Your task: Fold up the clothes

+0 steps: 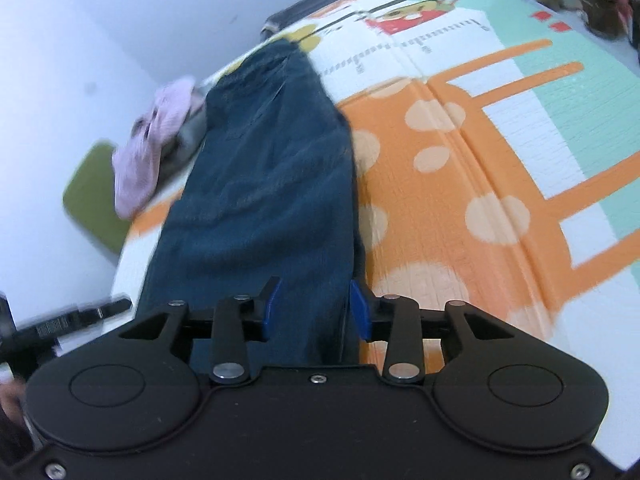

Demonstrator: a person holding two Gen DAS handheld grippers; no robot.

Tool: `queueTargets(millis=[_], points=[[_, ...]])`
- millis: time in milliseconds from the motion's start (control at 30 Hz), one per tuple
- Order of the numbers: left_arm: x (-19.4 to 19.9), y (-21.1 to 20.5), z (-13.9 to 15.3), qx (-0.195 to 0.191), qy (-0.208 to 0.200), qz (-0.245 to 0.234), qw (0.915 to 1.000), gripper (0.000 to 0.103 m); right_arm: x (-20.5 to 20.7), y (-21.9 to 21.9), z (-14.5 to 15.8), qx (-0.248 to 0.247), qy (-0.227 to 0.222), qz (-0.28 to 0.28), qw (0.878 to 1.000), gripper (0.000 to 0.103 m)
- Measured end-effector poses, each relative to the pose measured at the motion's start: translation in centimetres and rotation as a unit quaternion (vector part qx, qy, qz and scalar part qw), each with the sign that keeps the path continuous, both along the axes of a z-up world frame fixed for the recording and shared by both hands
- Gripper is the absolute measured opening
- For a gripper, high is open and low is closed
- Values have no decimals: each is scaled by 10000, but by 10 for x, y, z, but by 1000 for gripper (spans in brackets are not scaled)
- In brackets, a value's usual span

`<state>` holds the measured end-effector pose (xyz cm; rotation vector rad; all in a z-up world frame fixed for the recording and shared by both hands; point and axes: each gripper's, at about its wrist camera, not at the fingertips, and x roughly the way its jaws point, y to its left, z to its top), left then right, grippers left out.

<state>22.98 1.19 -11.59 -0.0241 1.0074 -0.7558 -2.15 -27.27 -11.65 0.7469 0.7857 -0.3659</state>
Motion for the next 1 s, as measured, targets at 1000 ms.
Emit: queueTargets(millis=[1000], points=[[-72, 0, -13, 336, -432, -513, 9972, 44, -17, 65, -30, 436, 179, 534, 9975, 25]])
